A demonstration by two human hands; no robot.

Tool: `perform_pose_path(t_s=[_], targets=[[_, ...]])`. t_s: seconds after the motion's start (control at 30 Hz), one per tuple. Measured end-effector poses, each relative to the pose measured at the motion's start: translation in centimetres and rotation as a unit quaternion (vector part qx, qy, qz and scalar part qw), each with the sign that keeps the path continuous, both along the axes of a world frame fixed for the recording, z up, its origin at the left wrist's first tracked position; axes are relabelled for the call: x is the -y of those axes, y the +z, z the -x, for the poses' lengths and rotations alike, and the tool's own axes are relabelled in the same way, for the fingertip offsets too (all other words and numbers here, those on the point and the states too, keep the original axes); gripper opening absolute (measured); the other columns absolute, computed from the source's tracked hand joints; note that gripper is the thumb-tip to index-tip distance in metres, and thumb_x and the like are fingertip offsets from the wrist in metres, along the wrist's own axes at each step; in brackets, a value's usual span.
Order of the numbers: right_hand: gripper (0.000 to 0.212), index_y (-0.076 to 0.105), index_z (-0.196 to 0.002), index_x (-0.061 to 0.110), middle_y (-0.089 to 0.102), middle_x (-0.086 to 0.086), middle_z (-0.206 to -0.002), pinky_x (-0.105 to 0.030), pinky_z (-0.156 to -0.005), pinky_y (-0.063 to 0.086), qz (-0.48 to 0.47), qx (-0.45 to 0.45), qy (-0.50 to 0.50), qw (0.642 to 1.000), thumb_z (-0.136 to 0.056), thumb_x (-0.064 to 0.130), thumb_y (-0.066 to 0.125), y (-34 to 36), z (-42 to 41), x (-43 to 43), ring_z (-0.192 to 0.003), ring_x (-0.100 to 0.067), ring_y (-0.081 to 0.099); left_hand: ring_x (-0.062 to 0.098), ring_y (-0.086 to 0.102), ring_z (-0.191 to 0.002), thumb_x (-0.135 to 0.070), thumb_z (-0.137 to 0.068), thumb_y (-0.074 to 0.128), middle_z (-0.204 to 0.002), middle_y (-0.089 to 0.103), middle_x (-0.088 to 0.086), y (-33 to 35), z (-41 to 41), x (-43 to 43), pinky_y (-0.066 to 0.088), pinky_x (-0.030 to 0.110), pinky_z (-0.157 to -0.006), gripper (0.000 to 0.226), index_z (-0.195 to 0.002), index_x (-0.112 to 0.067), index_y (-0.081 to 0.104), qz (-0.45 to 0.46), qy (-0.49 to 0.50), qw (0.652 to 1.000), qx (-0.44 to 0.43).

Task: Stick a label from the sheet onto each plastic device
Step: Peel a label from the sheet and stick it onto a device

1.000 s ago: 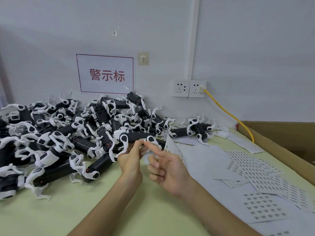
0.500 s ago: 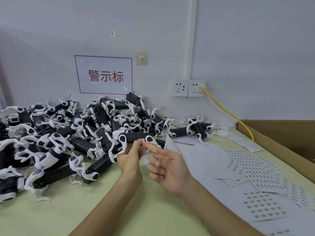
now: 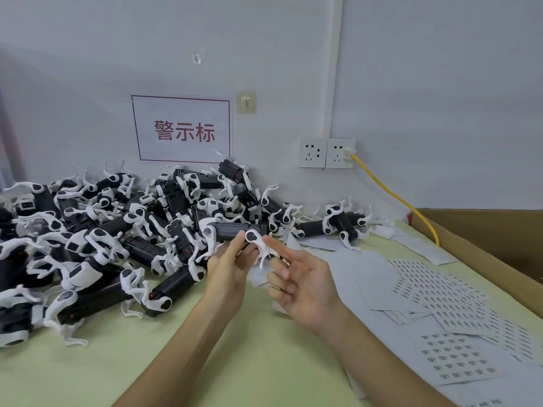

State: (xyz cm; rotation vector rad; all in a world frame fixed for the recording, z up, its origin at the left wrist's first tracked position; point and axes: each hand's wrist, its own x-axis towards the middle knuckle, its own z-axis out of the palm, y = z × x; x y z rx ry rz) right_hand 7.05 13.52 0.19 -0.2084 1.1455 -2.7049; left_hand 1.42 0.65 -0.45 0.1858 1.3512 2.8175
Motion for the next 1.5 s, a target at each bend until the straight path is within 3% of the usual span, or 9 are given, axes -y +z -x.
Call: perform_pose_path(t_s=[0.1,0.3,0.6,0.77,0.93,1.1,1.27,1.37,1.5], targets=[[0.04,0.076,-0.112,0.011,0.037,0.0,-0.058,-0.024,-0.046,0.018,0.006,0.001,-0.022,1.0,-0.075,0.021,0.063,0.2,0.0,-0.4,-0.048,-0.013,0.021,0.01,0.073,-0.087,-0.018,-0.102,0.057,-0.087,0.075,0.002,-0.1,-0.1,-0.1,0.056,0.025,-0.09,0.02,-0.102,0.0,0.065,0.028,-0.005,0.999,-0.015],[0.036,0.075,-0.107,0.01,0.035,0.0,-0.059,-0.025,-0.047,0.016,0.016,0.001,-0.074,0.997,-0.076,0.021,0.061,0.5,0.2,-1.1,-0.047,-0.013,0.023,-0.002,0.058,-0.049,-0.022,-0.105,0.053,-0.05,0.057,-0.012,-0.2,-0.2,-0.4,0.049,0.008,-0.059,0.039,-0.067,-0.015,0.05,0.087,0.032,0.995,-0.021],[0.023,0.071,-0.095,0.009,0.042,0.0,-0.06,-0.023,-0.047,0.017,-0.112,-0.034,-0.18,0.977,-0.084,0.017,0.052,0.7,0.5,-1.3,-0.048,-0.011,0.023,0.016,0.071,-0.076,-0.026,-0.109,0.047,-0.082,0.071,0.008,-0.6,-0.1,-0.6,0.054,0.032,-0.089,0.034,-0.095,0.0,0.064,0.082,-0.001,0.996,-0.035],[0.022,0.071,-0.09,0.011,0.047,0.001,-0.06,-0.02,-0.044,0.02,-0.15,-0.028,-0.197,0.968,-0.091,0.013,0.05,0.2,0.8,-1.2,-0.045,-0.01,0.028,0.016,0.074,-0.076,-0.03,-0.112,0.034,-0.089,0.078,0.006,-0.5,-0.2,-1.0,0.059,0.025,-0.069,0.044,-0.101,-0.005,0.069,0.078,-0.023,0.996,-0.026],[0.022,0.073,-0.083,0.015,0.051,0.002,-0.061,-0.02,-0.041,0.025,-0.197,-0.018,-0.271,0.942,-0.09,0.006,0.054,-0.1,1.4,-1.5,-0.043,-0.01,0.034,0.021,0.074,-0.095,-0.024,-0.111,0.04,-0.106,0.078,0.007,-1.2,-0.3,-1.4,0.06,0.031,-0.091,0.039,-0.114,0.003,0.067,0.135,-0.056,0.987,-0.069],[0.023,0.074,-0.088,0.014,0.052,0.003,-0.06,-0.019,-0.04,0.026,-0.194,0.005,-0.287,0.938,-0.088,0.004,0.053,-0.3,1.7,-1.9,-0.041,-0.009,0.035,0.013,0.072,-0.087,-0.01,-0.094,0.069,-0.085,0.074,-0.006,-1.5,-0.6,-1.0,0.058,0.028,-0.089,0.015,-0.101,-0.021,0.077,0.249,-0.004,0.952,-0.179],[0.026,0.074,-0.082,0.017,0.052,0.002,-0.06,-0.02,-0.042,0.028,-0.223,-0.027,-0.272,0.936,-0.088,0.002,0.054,0.0,1.3,-1.8,-0.043,-0.01,0.037,0.014,0.07,-0.082,-0.012,-0.091,0.076,-0.081,0.074,0.0,-1.3,-0.6,-0.9,0.058,0.026,-0.082,0.006,-0.092,-0.018,0.077,0.236,0.019,0.958,-0.164],[0.027,0.074,-0.078,0.025,0.057,0.008,-0.065,-0.018,-0.05,0.036,-0.306,-0.094,-0.303,0.897,-0.088,0.003,0.062,0.1,1.0,-1.4,-0.052,-0.008,0.044,0.011,0.067,-0.074,-0.008,-0.092,0.073,-0.076,0.071,-0.001,-1.1,-0.6,-0.8,0.058,0.025,-0.081,0.005,-0.09,-0.012,0.074,0.214,0.029,0.965,-0.147],[0.028,0.068,-0.103,0.029,0.057,0.012,-0.105,-0.009,-0.08,0.039,-0.494,-0.235,-0.374,0.749,-0.084,0.01,0.075,-0.6,0.9,-0.5,-0.094,-0.001,0.055,0.013,0.064,-0.068,-0.005,-0.092,0.07,-0.07,0.064,0.001,-1.1,-0.4,-0.8,0.06,0.028,-0.08,0.024,-0.071,-0.015,0.066,0.16,0.025,0.983,-0.085]])
